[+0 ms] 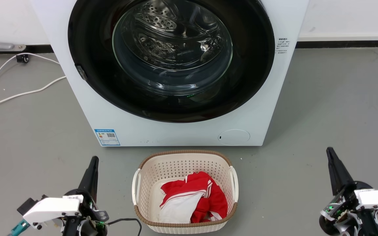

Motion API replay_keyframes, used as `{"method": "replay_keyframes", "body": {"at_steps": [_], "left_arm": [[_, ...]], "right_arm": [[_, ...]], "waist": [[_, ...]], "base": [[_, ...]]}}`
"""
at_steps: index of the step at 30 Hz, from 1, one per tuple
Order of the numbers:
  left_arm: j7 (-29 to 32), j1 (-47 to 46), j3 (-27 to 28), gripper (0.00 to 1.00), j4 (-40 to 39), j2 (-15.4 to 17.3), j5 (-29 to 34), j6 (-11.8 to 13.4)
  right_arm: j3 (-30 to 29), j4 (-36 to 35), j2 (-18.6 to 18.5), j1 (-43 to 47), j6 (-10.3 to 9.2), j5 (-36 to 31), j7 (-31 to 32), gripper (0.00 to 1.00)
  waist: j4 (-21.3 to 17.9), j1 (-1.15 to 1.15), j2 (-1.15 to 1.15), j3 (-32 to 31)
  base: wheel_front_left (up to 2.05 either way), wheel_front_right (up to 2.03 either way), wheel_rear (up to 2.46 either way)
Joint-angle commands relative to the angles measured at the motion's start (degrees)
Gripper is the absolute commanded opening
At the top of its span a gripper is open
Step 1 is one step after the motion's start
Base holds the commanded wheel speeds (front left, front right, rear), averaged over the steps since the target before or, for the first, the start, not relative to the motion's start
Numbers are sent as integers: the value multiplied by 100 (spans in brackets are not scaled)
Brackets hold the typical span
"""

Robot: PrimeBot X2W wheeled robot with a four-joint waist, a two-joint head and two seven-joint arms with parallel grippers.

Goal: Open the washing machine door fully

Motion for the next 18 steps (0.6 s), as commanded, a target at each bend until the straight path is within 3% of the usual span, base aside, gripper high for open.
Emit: {"method": "replay_keyframes", "body": {"at_steps": [1, 18], "left_arm": [[0, 0, -1, 100, 0, 0, -1, 0], [-437, 80, -301, 100, -353, -9, 335, 2]], "right_arm": [[0, 0, 0, 0, 0, -1, -1, 100], [190, -350, 6, 254, 0, -396, -434, 100]], "waist": [[0, 0, 0, 0], [-25, 0, 0, -31]], "base": [[0, 0, 0], [0, 0, 0]]}}
